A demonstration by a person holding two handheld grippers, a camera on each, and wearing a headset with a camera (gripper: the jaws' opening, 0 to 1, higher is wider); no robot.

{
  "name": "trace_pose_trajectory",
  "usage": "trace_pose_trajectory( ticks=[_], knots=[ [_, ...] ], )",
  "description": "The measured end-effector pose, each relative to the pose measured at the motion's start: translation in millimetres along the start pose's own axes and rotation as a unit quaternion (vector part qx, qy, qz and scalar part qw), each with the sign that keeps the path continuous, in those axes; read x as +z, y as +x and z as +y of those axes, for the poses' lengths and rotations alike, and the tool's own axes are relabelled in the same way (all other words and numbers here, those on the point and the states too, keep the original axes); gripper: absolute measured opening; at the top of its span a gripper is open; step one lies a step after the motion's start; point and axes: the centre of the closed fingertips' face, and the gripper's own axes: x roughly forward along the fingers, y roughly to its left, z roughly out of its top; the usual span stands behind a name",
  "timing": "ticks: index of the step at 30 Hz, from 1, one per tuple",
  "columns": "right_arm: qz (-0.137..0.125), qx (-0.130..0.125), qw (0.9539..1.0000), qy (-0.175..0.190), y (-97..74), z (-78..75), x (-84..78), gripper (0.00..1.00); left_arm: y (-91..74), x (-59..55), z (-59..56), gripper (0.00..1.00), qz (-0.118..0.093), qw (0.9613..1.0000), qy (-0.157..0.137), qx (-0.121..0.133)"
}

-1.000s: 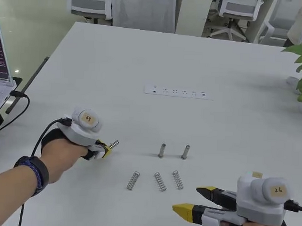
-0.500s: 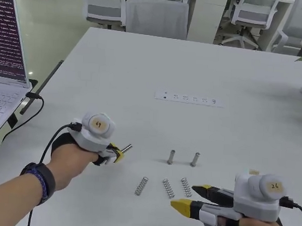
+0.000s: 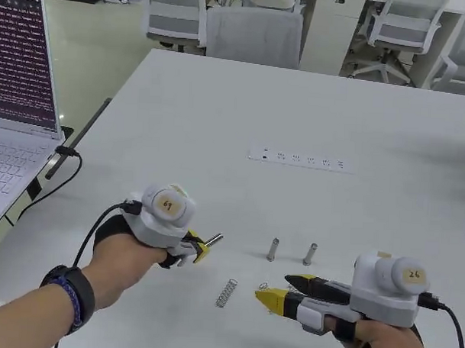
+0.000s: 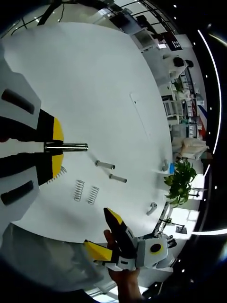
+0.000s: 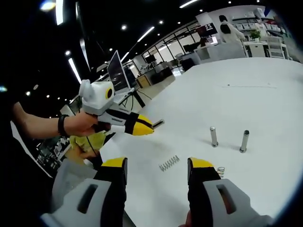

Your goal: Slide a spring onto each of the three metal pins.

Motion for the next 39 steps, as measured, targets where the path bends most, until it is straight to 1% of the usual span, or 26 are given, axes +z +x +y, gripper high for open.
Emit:
trace_pose_trajectory(
  ticks=[4,6,8,15,18,20,32,39],
  knots=[
    [-0.007,0.004,0.9999,0.009,4.3,-0.6,3.9,0.48,-0.2,2.3,-7.4,0.0,-0.004,1.0,0.002,-0.005],
    [-0.009,0.006,0.9999,0.013,6.3,-0.6,5.6,0.48,0.0,4.1,-13.4,0.0,-0.006,0.9999,0.006,-0.009],
    [-0.011,0.008,0.9998,0.015,8.5,-1.3,7.5,0.47,0.1,5.2,-17.1,0.0,-0.007,0.9999,0.008,-0.011],
    [-0.019,0.013,0.9994,0.027,15.1,0.0,12.1,0.46,0.6,14.5,-36.4,0.0,-0.016,0.9994,0.019,-0.025],
    [-0.019,0.016,0.9992,0.03,18.1,1.3,13.1,0.45,2.4,16.1,-40.9,0.0,-0.02,0.9991,0.02,-0.03],
    [-0.023,0.02,0.9988,0.039,20.1,1.9,14.4,0.45,2.9,16.2,-44.7,0.0,-0.02,0.999,0.024,-0.033],
    [-0.038,0.033,0.9965,0.067,27.5,3.7,18.8,0.42,-1.4,22.6,-64.8,0.0,-0.028,0.9977,0.037,-0.049],
    [-0.047,0.043,0.9947,0.081,31.1,5.9,21.7,0.36,-2.9,28.1,-76.7,0.0,-0.034,0.9966,0.048,-0.058]
  ],
)
